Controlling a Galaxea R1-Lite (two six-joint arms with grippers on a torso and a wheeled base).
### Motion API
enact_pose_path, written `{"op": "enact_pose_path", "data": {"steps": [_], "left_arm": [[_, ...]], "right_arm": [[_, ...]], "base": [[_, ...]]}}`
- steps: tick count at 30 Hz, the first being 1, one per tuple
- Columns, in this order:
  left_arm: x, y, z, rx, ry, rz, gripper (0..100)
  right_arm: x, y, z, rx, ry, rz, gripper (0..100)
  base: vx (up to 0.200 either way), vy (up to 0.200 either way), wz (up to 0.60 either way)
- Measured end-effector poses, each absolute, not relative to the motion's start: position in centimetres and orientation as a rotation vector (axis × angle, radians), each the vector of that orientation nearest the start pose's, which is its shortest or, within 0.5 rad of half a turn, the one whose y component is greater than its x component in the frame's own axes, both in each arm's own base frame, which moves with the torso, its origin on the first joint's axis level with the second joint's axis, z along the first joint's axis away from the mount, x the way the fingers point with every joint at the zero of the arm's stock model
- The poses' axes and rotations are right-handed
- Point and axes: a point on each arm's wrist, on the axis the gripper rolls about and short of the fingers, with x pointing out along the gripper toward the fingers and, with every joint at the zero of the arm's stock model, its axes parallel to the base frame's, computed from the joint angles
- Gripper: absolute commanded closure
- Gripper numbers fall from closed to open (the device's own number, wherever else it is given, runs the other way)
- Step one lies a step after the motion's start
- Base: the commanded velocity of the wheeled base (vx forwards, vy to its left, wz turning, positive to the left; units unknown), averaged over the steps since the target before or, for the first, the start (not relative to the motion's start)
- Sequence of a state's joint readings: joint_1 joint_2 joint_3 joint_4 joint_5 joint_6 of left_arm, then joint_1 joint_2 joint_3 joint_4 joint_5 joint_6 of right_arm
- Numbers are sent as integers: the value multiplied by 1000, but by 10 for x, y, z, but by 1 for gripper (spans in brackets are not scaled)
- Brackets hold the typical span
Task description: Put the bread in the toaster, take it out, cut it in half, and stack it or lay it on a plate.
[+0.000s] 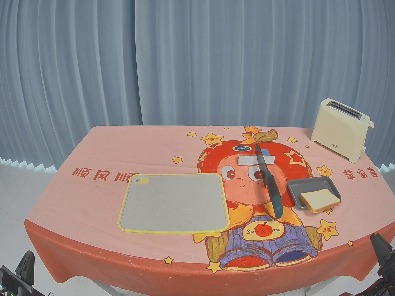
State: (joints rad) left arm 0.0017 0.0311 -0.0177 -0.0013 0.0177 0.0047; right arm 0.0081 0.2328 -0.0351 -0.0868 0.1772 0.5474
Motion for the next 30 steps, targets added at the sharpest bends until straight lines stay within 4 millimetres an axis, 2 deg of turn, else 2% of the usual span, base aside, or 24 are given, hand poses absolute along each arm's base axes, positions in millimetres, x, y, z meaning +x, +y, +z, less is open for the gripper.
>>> {"op": "enact_pose_path", "data": {"steps": [8,25,30], "left_arm": [[-22,0,81,5,12,19,100],[-22,0,81,5,12,19,100],[-22,0,81,4,12,19,100]], "right_arm": [[-1,4,94,596,207,151,0],[11,5,105,667,303,174,0],[17,6,112,735,347,183,0]], "base": [[0,0,0],[0,0,0],[0,0,0]]}}
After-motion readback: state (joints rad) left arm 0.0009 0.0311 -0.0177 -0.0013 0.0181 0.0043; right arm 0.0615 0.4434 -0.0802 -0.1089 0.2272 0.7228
